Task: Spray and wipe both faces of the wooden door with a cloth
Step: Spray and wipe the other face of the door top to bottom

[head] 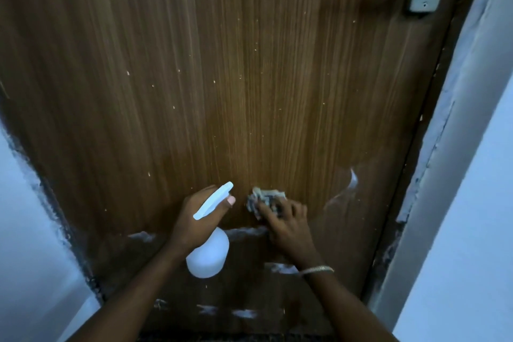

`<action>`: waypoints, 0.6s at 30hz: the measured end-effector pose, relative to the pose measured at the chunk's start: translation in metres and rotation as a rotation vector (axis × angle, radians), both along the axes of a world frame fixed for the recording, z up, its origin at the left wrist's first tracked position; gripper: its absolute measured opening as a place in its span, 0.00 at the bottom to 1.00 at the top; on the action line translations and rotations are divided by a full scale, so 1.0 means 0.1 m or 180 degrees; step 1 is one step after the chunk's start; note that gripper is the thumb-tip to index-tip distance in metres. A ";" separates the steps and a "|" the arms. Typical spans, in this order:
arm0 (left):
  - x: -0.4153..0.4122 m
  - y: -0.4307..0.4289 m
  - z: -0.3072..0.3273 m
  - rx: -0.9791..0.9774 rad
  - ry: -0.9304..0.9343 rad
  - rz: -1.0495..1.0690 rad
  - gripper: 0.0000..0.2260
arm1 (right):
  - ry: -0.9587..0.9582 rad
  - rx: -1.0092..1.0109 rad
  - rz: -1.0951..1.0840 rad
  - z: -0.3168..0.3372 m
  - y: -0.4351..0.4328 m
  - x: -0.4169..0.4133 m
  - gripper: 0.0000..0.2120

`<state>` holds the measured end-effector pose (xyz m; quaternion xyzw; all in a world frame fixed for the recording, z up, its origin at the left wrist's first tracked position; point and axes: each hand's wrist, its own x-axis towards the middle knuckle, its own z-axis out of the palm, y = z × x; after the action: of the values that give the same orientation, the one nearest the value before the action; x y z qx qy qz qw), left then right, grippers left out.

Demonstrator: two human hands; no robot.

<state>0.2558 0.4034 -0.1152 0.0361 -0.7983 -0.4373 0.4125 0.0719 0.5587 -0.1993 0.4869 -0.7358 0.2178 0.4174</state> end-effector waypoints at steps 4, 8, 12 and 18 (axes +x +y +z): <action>-0.06 0.20 -0.06 0.0570 -0.0704 0.0200 0.14 | -0.0910 -0.0921 -0.0696 -0.09 0.79 -0.41 0.28; -0.20 0.33 -0.14 0.0213 -0.0223 -0.0132 0.09 | -0.1225 -0.2358 -0.1092 0.83 0.63 -0.52 0.25; -0.34 0.44 -0.13 0.0064 -0.0103 -0.0308 0.05 | -0.0323 -0.0511 -0.0490 0.20 0.43 -0.37 0.28; -0.36 0.56 -0.10 0.0066 0.0098 -0.0507 0.09 | -0.1192 -0.1452 -0.0782 0.12 1.26 -0.78 0.24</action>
<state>0.2197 0.4591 -0.1257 -0.0300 -0.7876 -0.4775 0.3882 -0.0058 0.6843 -0.1877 0.2397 -0.7852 0.4110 0.3963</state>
